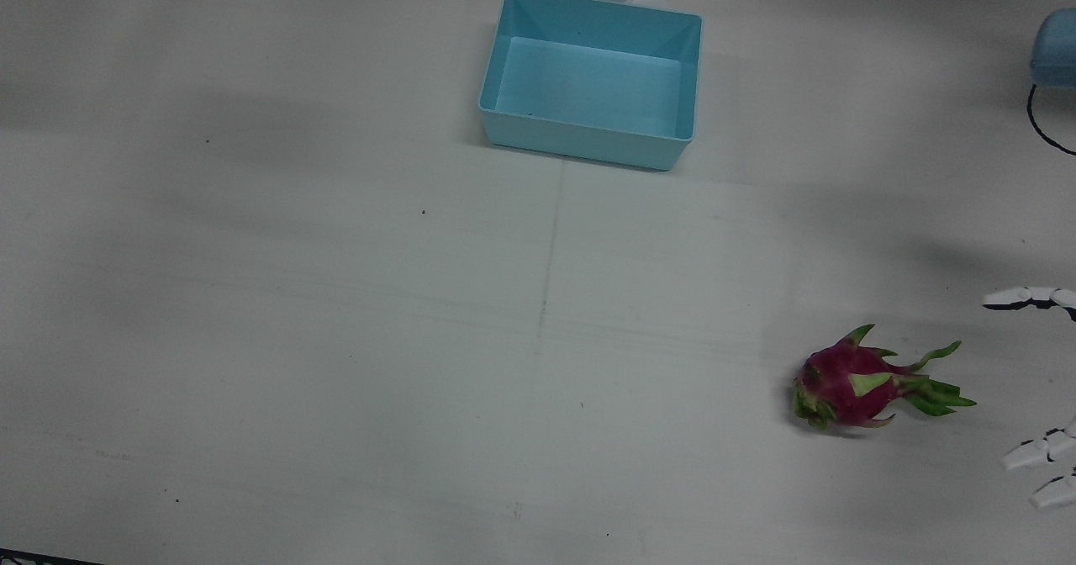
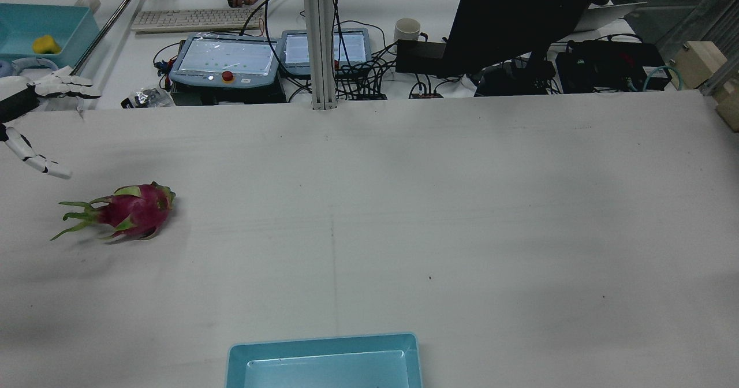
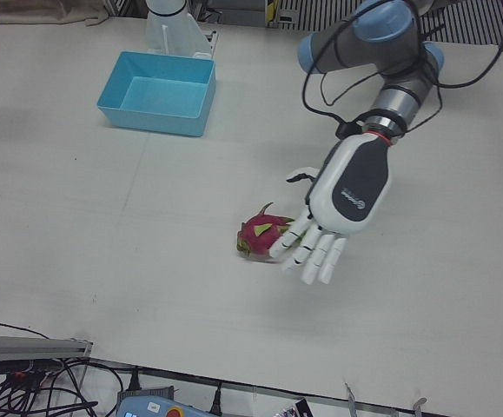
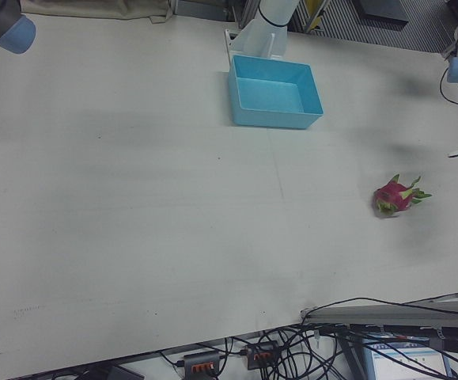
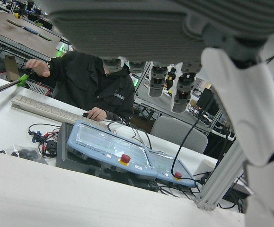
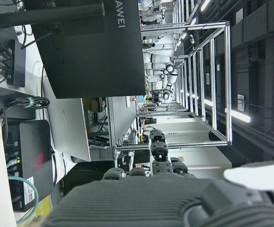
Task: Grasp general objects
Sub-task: 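Move the left hand down toward the pink dragon fruit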
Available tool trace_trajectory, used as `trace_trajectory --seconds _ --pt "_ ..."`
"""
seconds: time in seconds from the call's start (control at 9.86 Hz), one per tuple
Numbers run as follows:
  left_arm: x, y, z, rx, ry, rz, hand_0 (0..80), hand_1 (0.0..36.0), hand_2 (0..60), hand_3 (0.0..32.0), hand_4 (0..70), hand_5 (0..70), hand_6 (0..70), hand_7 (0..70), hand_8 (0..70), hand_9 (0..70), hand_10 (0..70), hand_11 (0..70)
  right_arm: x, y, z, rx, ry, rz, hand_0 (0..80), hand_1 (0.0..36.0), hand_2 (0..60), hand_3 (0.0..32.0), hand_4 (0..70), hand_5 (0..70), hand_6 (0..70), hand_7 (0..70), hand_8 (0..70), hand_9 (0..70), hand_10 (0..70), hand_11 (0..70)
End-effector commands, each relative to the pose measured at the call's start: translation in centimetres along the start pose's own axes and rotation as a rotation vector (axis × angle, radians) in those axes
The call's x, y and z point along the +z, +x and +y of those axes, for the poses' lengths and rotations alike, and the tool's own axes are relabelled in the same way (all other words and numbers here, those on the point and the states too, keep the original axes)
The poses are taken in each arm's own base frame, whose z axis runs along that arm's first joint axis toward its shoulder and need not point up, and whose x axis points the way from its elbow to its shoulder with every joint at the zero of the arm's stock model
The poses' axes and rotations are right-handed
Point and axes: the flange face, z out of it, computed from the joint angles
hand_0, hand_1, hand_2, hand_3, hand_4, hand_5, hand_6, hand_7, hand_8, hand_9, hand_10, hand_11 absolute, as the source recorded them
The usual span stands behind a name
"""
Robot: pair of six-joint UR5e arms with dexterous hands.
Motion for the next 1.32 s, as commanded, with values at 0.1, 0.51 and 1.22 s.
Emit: trace_trajectory --seconds 0.1,0.51,1.22 --pt "3.8 3.5 21.6 0.169 -0.085 -0.149 54.1 23.9 12.1 0.0 3.0 9.5 0.0 14.1 0.0 1.4 0.0 0.0 0.0 0.0 0.0 -0.002 0.0 0.001 0.0 0.0 0.0 0.0 0.0 0.0 0.0 0.0 0.0 0.0 0.0 0.0" --pt "4.9 -0.6 23.8 0.202 -0.057 -0.196 53.8 26.0 18.4 0.0 0.0 6.3 0.0 11.7 0.0 0.9 0.0 0.0 0.0 0.0 0.0 -0.002 0.0 0.001 0.0 0.0 0.0 0.0 0.0 0.0 0.0 0.0 0.0 0.0 0.0 0.0" --pt "5.2 -5.5 15.9 0.334 0.026 -0.226 52.1 26.0 16.6 0.8 0.0 0.8 0.0 5.0 0.0 0.0 0.0 0.0 0.0 0.0 0.0 -0.002 0.0 0.001 0.0 0.0 0.0 0.0 0.0 0.0 0.0 0.0 0.0 0.0 0.0 0.0"
